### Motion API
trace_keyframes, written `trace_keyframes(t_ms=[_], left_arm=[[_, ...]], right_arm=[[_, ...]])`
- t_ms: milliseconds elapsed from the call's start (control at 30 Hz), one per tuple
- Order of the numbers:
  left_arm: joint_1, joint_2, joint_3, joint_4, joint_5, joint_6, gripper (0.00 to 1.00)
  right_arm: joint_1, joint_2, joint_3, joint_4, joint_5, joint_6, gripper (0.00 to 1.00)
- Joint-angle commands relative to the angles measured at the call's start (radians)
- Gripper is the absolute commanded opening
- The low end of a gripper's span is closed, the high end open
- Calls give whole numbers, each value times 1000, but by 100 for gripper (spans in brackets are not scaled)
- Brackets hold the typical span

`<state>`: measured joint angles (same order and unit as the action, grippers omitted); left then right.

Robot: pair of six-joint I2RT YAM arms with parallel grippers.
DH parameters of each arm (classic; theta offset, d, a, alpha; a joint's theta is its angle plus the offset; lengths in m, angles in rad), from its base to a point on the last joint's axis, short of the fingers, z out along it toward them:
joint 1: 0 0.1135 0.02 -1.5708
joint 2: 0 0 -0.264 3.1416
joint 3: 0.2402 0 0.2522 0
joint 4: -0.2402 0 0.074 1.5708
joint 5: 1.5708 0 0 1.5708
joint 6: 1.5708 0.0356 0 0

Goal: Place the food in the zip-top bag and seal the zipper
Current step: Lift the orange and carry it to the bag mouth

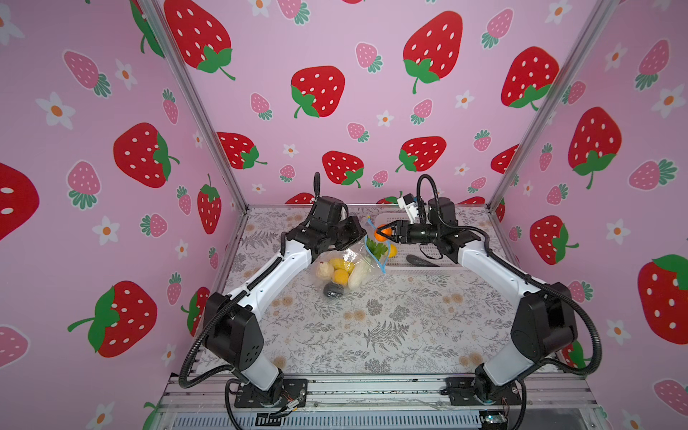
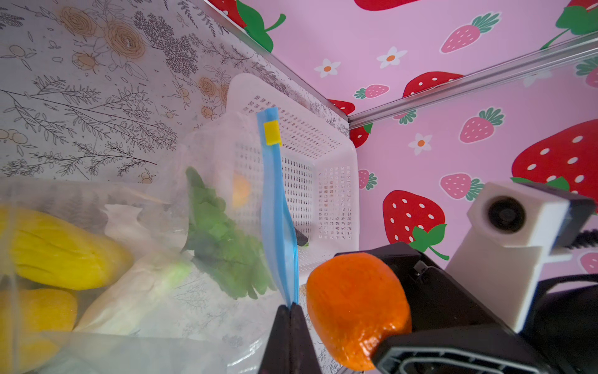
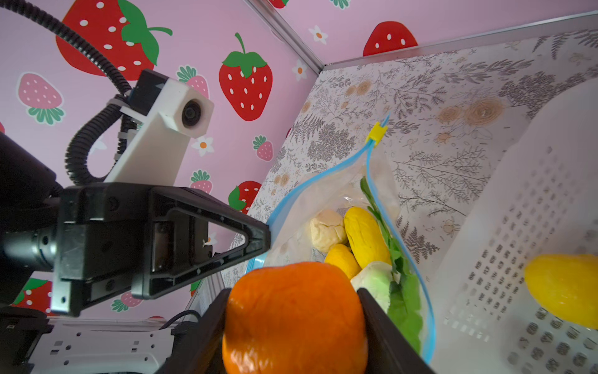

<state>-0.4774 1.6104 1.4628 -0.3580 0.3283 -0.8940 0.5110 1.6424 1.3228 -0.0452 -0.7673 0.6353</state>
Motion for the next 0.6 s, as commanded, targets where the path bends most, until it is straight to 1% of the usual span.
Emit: trace_keyframes(t_ms=[0,567], left_arm=[[3,-39,35,-4,-20,4,0],[9,-98,9,4,-23,6,0]], right_arm=[[20,27,39,18,-24,28,52],[80,117,154,-77,23,-12,52]])
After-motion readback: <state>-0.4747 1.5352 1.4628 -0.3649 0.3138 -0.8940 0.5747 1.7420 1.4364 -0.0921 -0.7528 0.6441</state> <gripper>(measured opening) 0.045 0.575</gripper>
